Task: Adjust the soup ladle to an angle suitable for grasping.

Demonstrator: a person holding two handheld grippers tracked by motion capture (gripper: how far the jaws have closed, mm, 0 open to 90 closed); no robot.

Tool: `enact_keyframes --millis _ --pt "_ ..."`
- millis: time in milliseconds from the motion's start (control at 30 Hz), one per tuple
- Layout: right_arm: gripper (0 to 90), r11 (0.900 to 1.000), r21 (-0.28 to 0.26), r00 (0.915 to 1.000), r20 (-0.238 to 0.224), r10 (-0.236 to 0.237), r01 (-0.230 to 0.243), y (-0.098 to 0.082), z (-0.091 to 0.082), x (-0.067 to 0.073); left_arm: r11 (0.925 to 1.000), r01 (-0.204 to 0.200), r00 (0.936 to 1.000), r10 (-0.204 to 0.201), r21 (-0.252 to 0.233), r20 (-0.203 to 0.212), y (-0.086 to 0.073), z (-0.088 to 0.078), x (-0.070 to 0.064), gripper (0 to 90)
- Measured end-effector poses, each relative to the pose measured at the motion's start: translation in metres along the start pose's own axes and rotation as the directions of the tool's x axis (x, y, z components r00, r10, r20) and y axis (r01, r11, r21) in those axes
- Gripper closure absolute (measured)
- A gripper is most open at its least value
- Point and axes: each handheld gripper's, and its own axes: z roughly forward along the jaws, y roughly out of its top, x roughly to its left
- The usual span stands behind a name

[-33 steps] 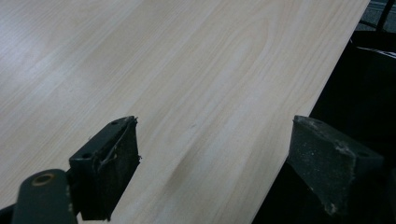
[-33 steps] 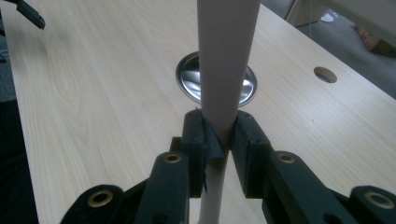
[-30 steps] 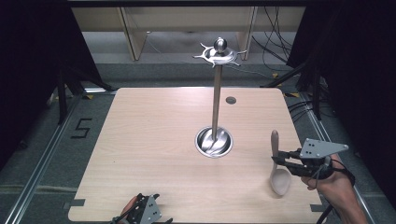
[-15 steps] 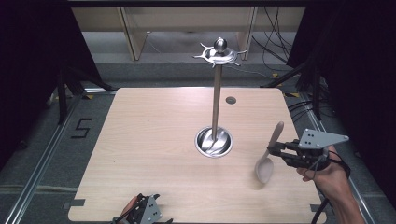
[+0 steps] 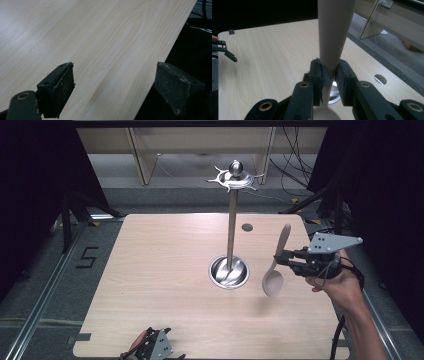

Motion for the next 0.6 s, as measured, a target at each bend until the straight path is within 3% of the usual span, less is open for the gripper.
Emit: enact_keyframes --millis 67,267,333,367,400,467,533,567,600 --pt "76.5 1.0 -0.007 0.9999 0.0 0.013 -0.013 0.009 0.004 -0.002 1.0 0.007 0.9999 -0.006 -0.002 0.009 0.0 0.001 0.0 15.5" --pt "76.5 1.0 -0.011 0.9999 0.01 -0.006 0.006 0.026 0.013 -0.008 1.0 0.007 1.0 -0.007 -0.002 0.007 0.0 0.0 0.0 15.5" --pt "76.5 1.0 0.001 1.0 0.001 0.007 -0.007 0.029 0.015 -0.009 1.0 -0.006 0.9999 0.006 0.002 0.012 0.0 0.0 0.001 15.5" --pt "76.5 1.0 0.0 0.9999 0.011 -0.003 0.003 0.031 0.016 -0.011 0.9999 0.01 0.9999 -0.01 -0.01 0.013 0.0 0.001 0.0 15.5" --pt "76.5 1.0 0.011 1.0 -0.002 -0.004 0.004 0.033 0.017 -0.012 1.0 -0.008 0.9999 0.008 0.002 0.011 0.0 0.0 0.001 15.6" --pt "76.5 1.0 0.015 1.0 0.009 0.0 0.0 0.037 0.02 -0.014 0.9999 0.009 0.9998 -0.009 -0.005 0.015 0.0 0.0 0.0 15.5" --pt "76.5 1.0 0.02 0.9998 0.012 0.015 -0.016 0.039 0.023 -0.015 0.9999 -0.011 0.9999 0.011 0.005 0.012 0.001 -0.001 0.001 15.5" --pt "76.5 1.0 0.015 0.9998 0.017 -0.004 0.004 0.041 0.025 -0.017 0.9999 -0.01 0.9999 0.01 0.005 0.011 0.001 -0.001 0.001 15.5" --pt "76.5 0.999 0.031 0.9999 0.005 0.011 -0.012 0.042 0.026 -0.017 0.9999 -0.008 0.9998 0.008 0.01 0.02 0.001 -0.001 0.001 15.5"
